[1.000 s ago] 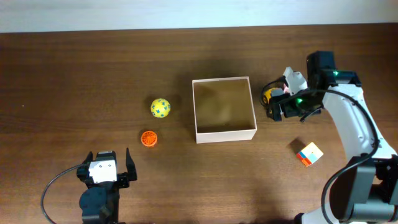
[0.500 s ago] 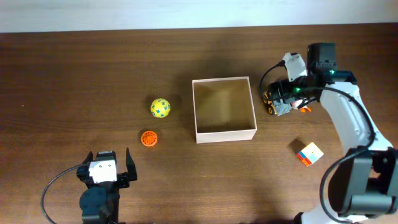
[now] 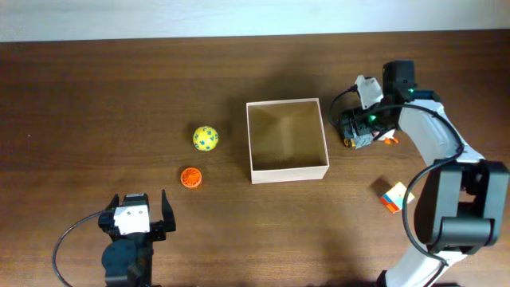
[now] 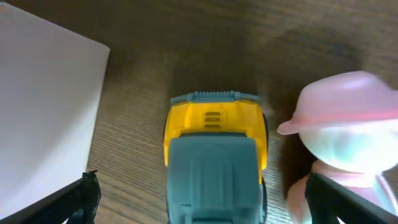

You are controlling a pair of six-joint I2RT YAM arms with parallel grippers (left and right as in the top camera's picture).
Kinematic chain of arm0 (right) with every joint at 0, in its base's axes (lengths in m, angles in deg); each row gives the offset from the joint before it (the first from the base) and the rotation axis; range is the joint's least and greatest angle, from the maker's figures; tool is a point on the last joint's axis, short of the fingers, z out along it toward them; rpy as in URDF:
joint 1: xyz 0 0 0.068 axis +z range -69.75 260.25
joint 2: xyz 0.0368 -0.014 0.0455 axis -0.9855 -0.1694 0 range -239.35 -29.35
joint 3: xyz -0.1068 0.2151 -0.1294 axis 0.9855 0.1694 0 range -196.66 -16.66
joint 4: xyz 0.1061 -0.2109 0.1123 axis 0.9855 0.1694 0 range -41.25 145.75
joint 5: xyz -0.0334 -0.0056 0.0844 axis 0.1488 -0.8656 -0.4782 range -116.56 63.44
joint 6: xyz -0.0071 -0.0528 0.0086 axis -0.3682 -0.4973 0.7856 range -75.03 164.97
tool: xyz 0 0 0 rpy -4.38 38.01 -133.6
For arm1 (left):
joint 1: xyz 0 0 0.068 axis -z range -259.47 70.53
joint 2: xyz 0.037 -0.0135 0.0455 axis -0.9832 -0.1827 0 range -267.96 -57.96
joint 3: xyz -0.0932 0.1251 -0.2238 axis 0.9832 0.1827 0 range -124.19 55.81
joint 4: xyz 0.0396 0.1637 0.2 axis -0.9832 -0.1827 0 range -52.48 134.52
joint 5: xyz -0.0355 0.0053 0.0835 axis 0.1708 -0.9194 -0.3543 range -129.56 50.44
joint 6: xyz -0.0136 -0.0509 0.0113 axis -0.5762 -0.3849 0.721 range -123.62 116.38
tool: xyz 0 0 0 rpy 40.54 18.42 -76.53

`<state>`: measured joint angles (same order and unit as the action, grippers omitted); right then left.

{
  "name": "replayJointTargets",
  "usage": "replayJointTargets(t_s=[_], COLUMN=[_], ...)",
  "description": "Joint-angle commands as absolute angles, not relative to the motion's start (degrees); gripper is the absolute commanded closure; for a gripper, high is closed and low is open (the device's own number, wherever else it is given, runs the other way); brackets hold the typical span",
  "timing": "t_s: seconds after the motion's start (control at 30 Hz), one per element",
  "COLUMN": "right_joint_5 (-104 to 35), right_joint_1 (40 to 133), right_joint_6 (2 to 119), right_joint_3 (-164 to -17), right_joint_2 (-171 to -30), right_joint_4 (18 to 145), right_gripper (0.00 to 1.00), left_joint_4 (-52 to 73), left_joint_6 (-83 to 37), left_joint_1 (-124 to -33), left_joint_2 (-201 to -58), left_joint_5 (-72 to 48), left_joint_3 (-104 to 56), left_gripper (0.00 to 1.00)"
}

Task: Pack container
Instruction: 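Lower the right gripper and close it on the toy truck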

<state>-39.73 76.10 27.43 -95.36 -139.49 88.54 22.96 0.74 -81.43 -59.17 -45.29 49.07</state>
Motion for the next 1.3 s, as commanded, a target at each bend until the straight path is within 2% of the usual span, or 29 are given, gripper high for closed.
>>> replayJointTargets(t_s=[0.0, 0.07, 0.23, 0.37, 0.57, 0.87, 1.27], right_joint_5=[-39.6, -39.6, -39.6, -39.6, -39.6, -39.6, -39.4], right_joint_1=[76.3, 76.3, 76.3, 76.3, 76.3, 76.3, 76.3], right_joint_6=[28.8, 29.4, 29.4, 29.4, 29.4, 29.4, 29.4], right_joint_3=[-96.0, -96.0, -96.0, -96.0, -96.0, -96.1, -102.3], right_joint_2=[-142.3, -143.4, -144.9, -145.0, -145.0, -144.9, -144.8], right_joint_4=[88.4, 88.4, 89.0, 88.9, 88.8, 88.8, 93.9], right_gripper=[0.0, 0.04, 0.24, 0.25, 0.39, 0.45, 0.45], left_joint_4=[23.1, 23.1, 23.1, 23.1, 23.1, 23.1, 23.1], left_joint_6=[1.7, 1.7, 1.7, 1.7, 1.7, 1.7, 1.7], left_joint_1=[-81.7, -81.7, -81.7, -81.7, -81.7, -81.7, -81.7], left_joint_2=[-58.5, -58.5, -58.5, -58.5, -58.5, -58.5, -58.5], left_joint_5=[-44.5, -44.4, -44.4, -44.4, -44.4, -44.4, -44.4], left_joint_3=[49.3, 49.3, 49.3, 49.3, 49.3, 49.3, 49.3], left_gripper=[0.01, 0.01, 0.01, 0.01, 0.01, 0.01, 0.01])
